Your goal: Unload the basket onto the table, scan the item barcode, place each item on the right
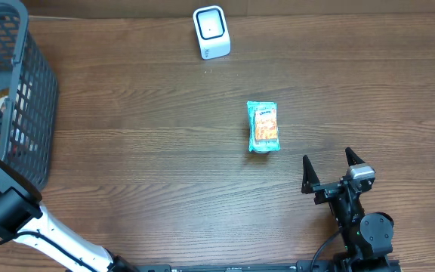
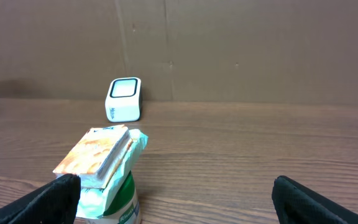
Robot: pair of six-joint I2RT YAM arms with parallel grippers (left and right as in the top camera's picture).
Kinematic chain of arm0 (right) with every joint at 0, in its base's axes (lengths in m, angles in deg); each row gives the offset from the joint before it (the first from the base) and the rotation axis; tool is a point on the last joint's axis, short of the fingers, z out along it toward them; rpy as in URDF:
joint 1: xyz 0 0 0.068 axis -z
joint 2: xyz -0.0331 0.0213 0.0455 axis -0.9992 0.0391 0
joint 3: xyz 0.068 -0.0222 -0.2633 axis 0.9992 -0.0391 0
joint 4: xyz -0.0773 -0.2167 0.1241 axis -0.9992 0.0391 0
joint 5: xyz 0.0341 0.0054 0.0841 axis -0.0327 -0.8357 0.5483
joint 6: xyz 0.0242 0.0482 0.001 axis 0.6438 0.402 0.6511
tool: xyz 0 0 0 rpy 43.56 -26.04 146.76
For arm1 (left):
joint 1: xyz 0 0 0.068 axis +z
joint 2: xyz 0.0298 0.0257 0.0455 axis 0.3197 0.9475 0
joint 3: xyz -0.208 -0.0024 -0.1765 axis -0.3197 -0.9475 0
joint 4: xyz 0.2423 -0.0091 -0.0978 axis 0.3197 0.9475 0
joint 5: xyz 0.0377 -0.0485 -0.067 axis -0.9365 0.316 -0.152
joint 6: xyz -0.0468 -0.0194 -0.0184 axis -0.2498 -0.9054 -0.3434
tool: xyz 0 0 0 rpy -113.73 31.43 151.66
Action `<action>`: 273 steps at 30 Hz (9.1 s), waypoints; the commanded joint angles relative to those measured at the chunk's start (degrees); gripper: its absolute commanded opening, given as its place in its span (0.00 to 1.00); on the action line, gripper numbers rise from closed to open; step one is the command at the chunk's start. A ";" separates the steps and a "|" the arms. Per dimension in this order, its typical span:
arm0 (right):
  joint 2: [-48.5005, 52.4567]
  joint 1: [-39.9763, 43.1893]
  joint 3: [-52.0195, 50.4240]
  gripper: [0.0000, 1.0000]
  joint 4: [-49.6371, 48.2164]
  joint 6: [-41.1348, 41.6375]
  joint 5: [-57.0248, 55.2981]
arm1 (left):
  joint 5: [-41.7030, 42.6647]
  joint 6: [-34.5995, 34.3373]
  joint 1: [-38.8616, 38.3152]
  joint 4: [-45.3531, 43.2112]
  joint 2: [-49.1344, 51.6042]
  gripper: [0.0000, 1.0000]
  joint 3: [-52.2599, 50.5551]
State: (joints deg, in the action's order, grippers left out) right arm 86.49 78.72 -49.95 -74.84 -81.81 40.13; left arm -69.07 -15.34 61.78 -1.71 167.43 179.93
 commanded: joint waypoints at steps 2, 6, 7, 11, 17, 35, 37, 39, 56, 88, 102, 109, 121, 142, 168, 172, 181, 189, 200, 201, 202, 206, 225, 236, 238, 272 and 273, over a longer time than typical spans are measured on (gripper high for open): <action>-0.57 0.07 -0.61 1.00 -0.37 -0.46 0.11 | 0.04 0.13 -0.46 0.28 -0.13 0.64 -1.66; -0.57 0.07 -0.61 1.00 -0.39 -0.46 0.11 | 0.07 0.11 -0.46 0.70 -0.31 0.76 -0.13; -0.57 0.07 -0.61 1.00 -0.37 -0.46 0.11 | 0.24 0.07 -0.46 0.85 -0.48 0.80 0.39; -0.57 0.07 -0.61 1.00 -0.37 -0.46 0.11 | 0.94 -0.15 -0.46 2.12 -1.29 0.88 2.51; -0.57 0.07 -0.61 1.00 -0.37 -0.46 0.11 | 0.90 -0.13 -0.46 3.91 -1.11 1.00 2.89; -0.57 0.07 -0.61 1.00 -0.37 -0.46 0.13 | 0.94 -3.34 -0.28 2.10 2.27 1.00 -4.13; -0.57 0.07 -0.61 1.00 -0.37 -0.46 0.11 | 1.14 -3.58 -0.31 0.46 2.95 1.00 -6.34; -0.57 0.07 -0.61 1.00 -0.37 -0.46 0.11 | 2.80 -3.54 -0.31 -0.50 3.87 0.97 -7.65; -0.57 0.07 -0.61 1.00 -0.37 -0.46 0.11 | 10.78 -3.56 -0.31 3.87 4.87 0.04 -1.11; -0.57 0.07 -0.61 1.00 -0.37 -0.46 0.11 | 14.25 -6.08 -0.42 6.03 5.16 1.00 1.51; -0.57 0.07 -0.61 1.00 -0.37 -0.46 0.11 | 21.68 -6.60 0.74 4.48 5.11 1.00 2.38; -0.57 0.07 -0.61 1.00 -0.37 -0.46 0.11 | 16.90 -12.74 0.72 1.92 5.16 1.00 2.16; -0.57 0.07 -0.61 1.00 -0.37 -0.46 0.11 | 22.05 -22.80 3.45 -1.53 5.11 0.58 3.37; -0.57 0.07 -0.61 1.00 -0.37 -0.46 0.11 | 11.28 -13.92 2.97 7.43 4.35 0.04 12.22; -0.57 0.07 -0.61 1.00 -0.37 -0.46 0.11 | 0.26 -18.34 -3.19 8.00 -23.85 0.04 16.22; -0.57 0.07 -0.61 1.00 -0.37 -0.46 0.11 | 0.31 -20.46 -4.87 9.07 -29.11 0.04 16.22; -0.57 0.07 -0.61 1.00 -0.37 -0.46 0.11 | -3.23 -21.11 -17.42 9.20 -40.96 0.04 16.22; -0.57 0.07 -0.61 1.00 -0.37 -0.46 0.11 | -4.66 -23.37 -34.67 18.08 -44.78 0.04 16.09; -0.57 0.07 -0.61 1.00 -0.37 -0.46 0.11 | -4.79 -24.15 -44.74 33.77 -40.33 0.04 15.98; -0.57 0.07 -0.61 1.00 -0.37 -0.46 0.11 | -5.05 -24.15 -45.27 34.56 -40.00 0.04 15.98; -0.57 0.07 -0.61 1.00 -0.37 -0.46 0.11 | -5.57 -24.15 -45.90 35.41 -39.67 0.04 15.98; -0.57 0.07 -0.61 1.00 -0.37 -0.46 0.11 | -8.83 -24.15 -47.93 39.41 -38.40 0.04 15.98; -0.57 0.07 -0.61 1.00 -0.37 -0.46 0.11 | -15.74 -26.23 -47.71 44.72 -38.05 0.67 15.98; -0.57 0.07 -0.61 1.00 -0.37 -0.46 0.11 | -9.75 -25.97 -47.74 53.86 -37.07 1.00 10.36; -0.57 0.07 -0.61 1.00 -0.37 -0.46 0.11 | -9.73 -25.99 -47.65 53.83 -36.92 1.00 8.57; -0.57 0.07 -0.61 1.00 -0.37 -0.46 0.11 | -15.56 -34.01 -47.54 7.76 -36.70 0.17 -44.09; -0.57 0.07 -0.61 1.00 -0.37 -0.46 0.13 | -16.17 -34.01 -47.54 7.48 -36.70 0.17 -44.41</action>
State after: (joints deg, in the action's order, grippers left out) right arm 86.49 78.72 -49.95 -74.84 -81.83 40.10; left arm -82.14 -48.71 13.87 6.88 130.49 136.72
